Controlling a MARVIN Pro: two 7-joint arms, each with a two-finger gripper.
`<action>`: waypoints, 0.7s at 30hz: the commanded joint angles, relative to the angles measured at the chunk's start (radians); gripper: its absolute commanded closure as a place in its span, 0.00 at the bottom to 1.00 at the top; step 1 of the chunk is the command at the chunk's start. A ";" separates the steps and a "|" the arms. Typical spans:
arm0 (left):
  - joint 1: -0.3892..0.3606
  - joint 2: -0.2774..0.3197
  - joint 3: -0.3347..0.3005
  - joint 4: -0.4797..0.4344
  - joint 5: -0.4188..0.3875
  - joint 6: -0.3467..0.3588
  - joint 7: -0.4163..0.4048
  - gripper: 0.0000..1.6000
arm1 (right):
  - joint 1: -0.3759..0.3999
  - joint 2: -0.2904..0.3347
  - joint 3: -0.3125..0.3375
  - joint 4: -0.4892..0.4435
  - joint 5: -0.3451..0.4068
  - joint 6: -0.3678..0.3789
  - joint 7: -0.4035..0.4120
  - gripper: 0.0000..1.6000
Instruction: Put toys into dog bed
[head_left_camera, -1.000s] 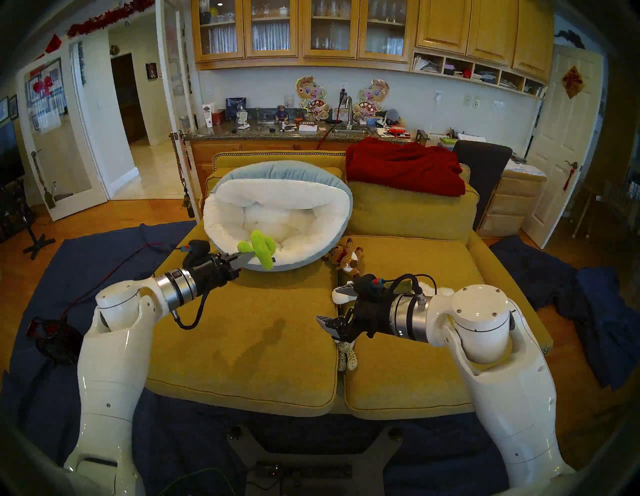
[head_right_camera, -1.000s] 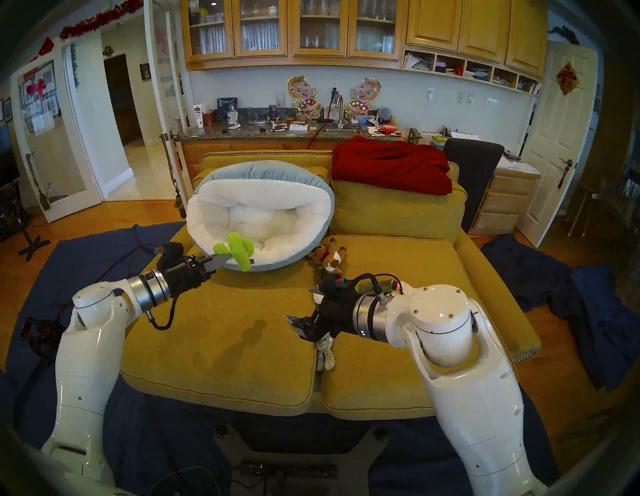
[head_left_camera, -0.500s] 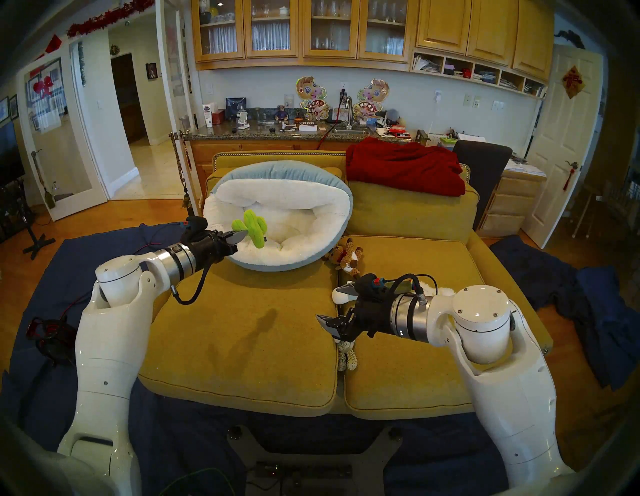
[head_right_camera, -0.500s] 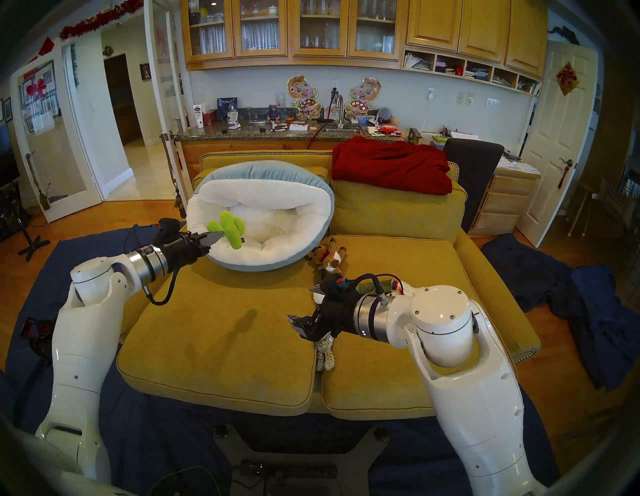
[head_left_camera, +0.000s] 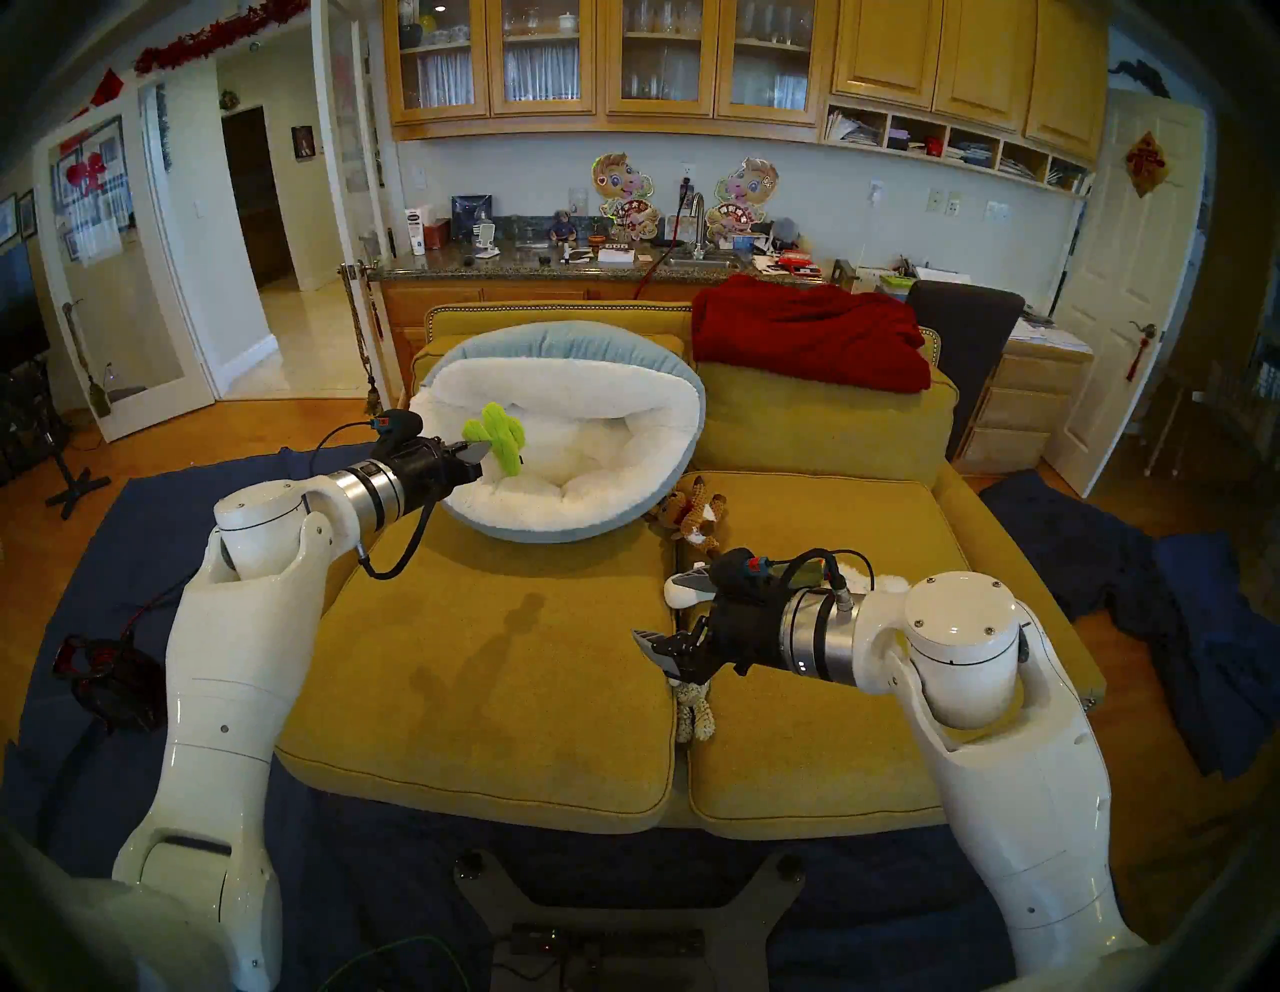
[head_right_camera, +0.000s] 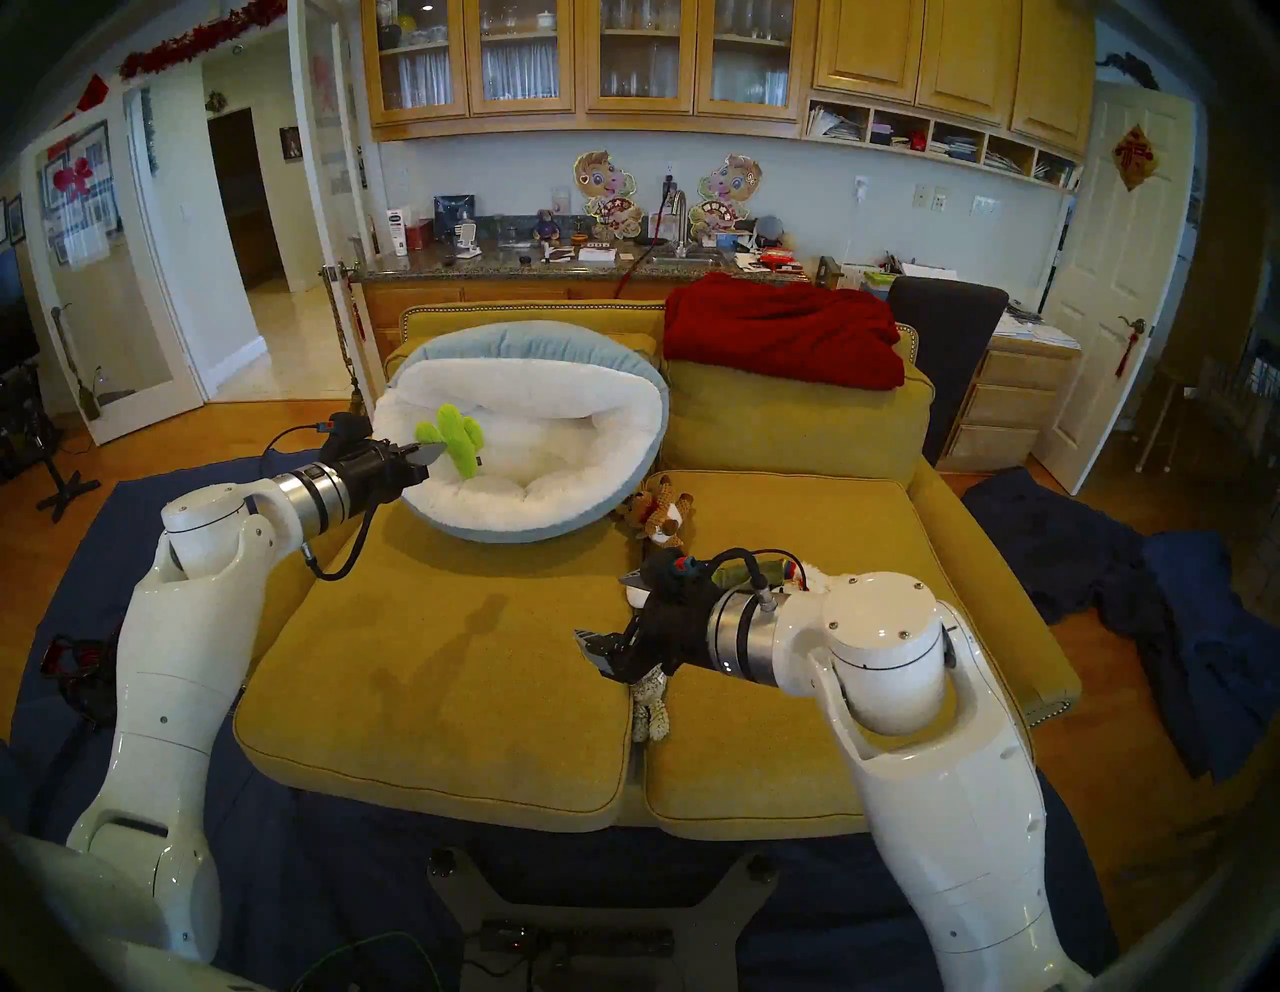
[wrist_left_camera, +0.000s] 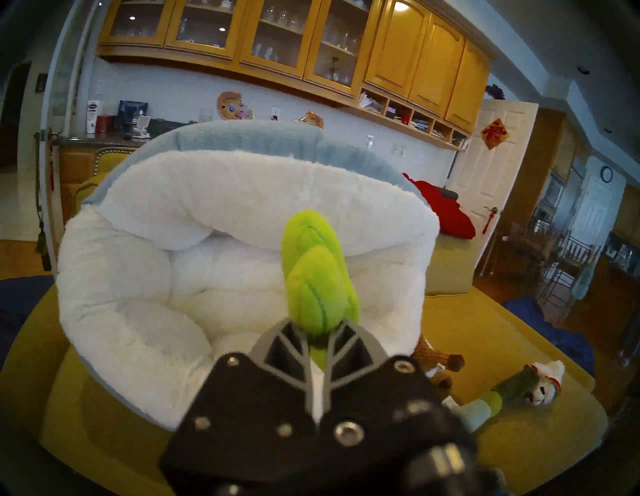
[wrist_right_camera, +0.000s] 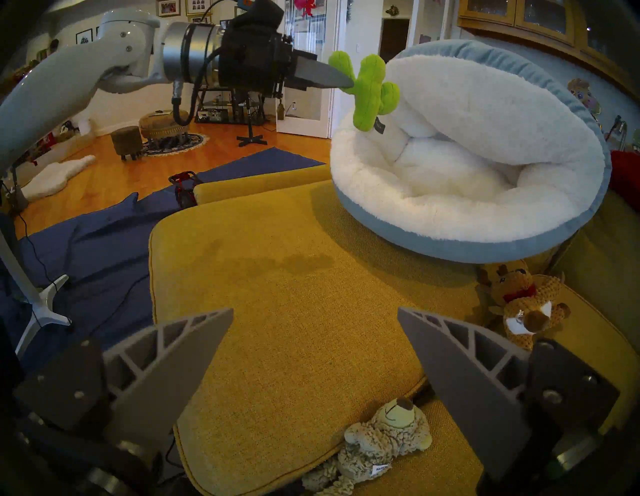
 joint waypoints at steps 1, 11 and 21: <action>-0.110 -0.005 0.021 0.029 0.010 -0.010 0.044 1.00 | 0.014 -0.003 0.004 -0.019 0.003 -0.007 0.000 0.00; -0.170 -0.013 0.060 0.121 0.028 -0.013 0.105 1.00 | 0.013 -0.005 0.003 -0.011 0.002 -0.006 0.000 0.00; -0.227 -0.027 0.078 0.196 0.050 -0.013 0.148 1.00 | 0.012 -0.007 0.003 -0.002 0.002 -0.006 0.000 0.00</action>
